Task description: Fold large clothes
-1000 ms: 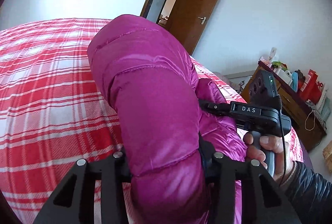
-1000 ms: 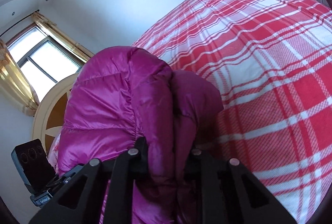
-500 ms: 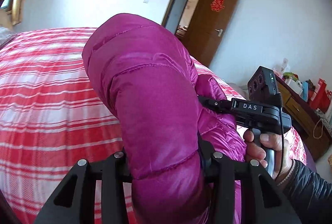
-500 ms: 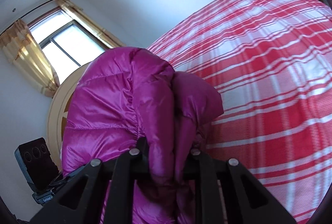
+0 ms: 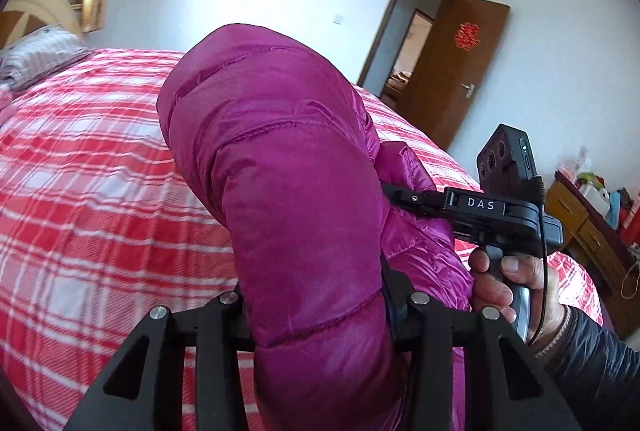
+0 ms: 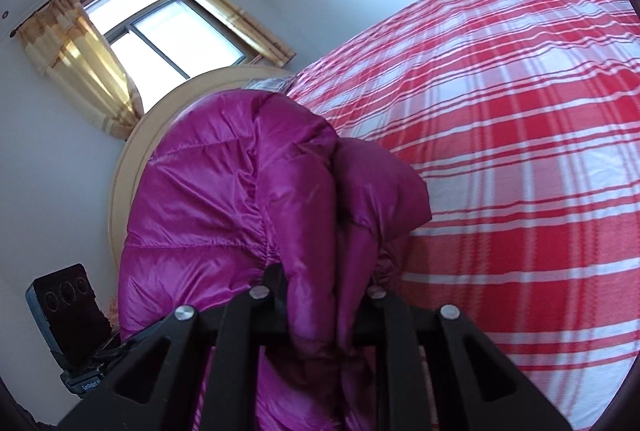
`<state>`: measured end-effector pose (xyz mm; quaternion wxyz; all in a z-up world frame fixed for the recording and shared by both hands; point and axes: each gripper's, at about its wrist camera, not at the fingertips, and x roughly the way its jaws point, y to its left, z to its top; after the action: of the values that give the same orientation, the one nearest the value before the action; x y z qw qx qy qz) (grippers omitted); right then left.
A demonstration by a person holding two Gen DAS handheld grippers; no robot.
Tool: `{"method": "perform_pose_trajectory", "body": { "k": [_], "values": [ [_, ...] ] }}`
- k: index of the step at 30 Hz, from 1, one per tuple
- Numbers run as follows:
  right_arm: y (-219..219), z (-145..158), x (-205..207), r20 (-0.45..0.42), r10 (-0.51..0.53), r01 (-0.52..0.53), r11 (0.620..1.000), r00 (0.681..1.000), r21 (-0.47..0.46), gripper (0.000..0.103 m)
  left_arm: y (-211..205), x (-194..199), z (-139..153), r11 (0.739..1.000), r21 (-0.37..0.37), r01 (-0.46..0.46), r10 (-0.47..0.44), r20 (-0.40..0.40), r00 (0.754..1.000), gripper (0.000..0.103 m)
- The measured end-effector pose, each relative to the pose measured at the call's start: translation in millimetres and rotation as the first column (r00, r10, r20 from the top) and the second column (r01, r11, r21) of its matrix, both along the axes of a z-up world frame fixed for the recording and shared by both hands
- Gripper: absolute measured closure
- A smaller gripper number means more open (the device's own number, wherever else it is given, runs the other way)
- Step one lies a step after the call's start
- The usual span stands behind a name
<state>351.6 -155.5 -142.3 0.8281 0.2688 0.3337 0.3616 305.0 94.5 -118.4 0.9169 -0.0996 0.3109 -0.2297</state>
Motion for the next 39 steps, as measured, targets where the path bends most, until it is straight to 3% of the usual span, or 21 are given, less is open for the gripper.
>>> {"method": "perform_pose_trajectory", "body": {
  "k": [12,22,29,35,39],
  "values": [
    [88,5,11,-0.014,0.130,-0.131,0.991,0.991,-0.038,0.084,76,-14,-19,0.988,-0.026,-0.152,0.151,-0.045,0.988,0.059],
    [138,-2,12,-0.047,0.203,-0.206,0.976,0.978,-0.069,0.084,111,-31,-34,0.975,-0.023,-0.223,0.221,-0.078,0.972,0.058],
    [147,-30,24,-0.131,0.208,-0.219,0.973,0.969,-0.075,0.081,128,-30,-70,0.957,-0.012,-0.291,0.286,-0.158,0.945,0.030],
    [144,-51,30,-0.194,0.193,-0.208,0.976,0.962,-0.059,0.079,133,-25,-91,0.954,-0.055,-0.295,0.279,-0.199,0.940,0.023],
    [146,-49,30,-0.195,0.182,-0.206,0.972,0.964,-0.111,0.077,125,-30,-86,0.955,-0.030,-0.296,0.285,-0.189,0.940,0.023]
  ]
}}
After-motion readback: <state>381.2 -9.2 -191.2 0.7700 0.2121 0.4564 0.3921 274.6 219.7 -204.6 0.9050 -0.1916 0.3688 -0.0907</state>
